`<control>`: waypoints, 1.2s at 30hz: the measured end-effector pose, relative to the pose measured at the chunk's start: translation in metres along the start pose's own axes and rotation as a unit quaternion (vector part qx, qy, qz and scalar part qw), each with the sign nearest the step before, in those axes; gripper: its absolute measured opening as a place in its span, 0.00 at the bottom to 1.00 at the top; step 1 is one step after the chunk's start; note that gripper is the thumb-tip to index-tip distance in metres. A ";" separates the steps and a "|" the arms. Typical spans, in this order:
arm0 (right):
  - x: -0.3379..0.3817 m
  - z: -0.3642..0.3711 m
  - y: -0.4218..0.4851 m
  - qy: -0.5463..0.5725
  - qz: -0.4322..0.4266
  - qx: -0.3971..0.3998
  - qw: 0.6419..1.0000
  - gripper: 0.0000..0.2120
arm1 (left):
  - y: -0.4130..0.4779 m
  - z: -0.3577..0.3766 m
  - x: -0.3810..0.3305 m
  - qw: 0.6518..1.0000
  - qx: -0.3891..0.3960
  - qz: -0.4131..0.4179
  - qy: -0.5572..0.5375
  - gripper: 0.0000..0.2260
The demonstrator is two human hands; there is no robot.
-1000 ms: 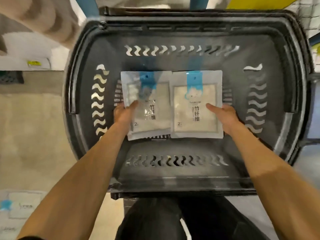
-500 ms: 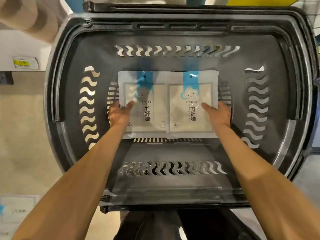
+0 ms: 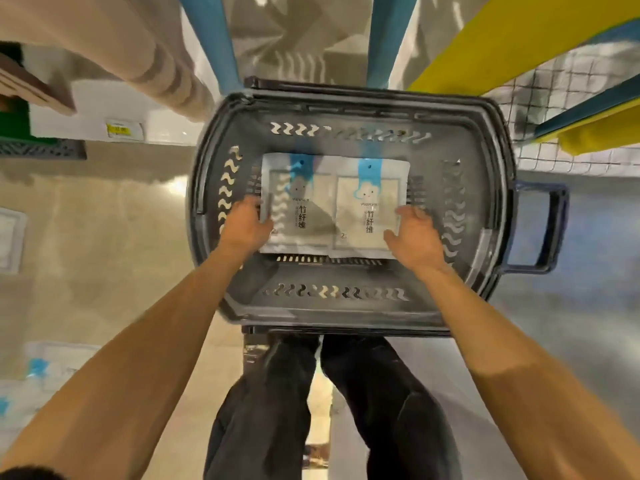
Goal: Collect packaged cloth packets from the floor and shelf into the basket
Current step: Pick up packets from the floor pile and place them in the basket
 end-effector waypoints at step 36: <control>0.424 -0.075 -0.562 -0.440 -0.480 -0.034 0.758 0.24 | -0.704 -0.157 0.197 0.866 -0.413 -0.267 -0.091 0.21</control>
Point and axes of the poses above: each hand's wrist, its own y-axis towards the middle knuckle, its own z-axis out of the palm, x = y × z, the point moved 2 cm from there along y, towards the middle knuckle, and after that the axes turned 11 degrees about x, right-handed, at the moved point
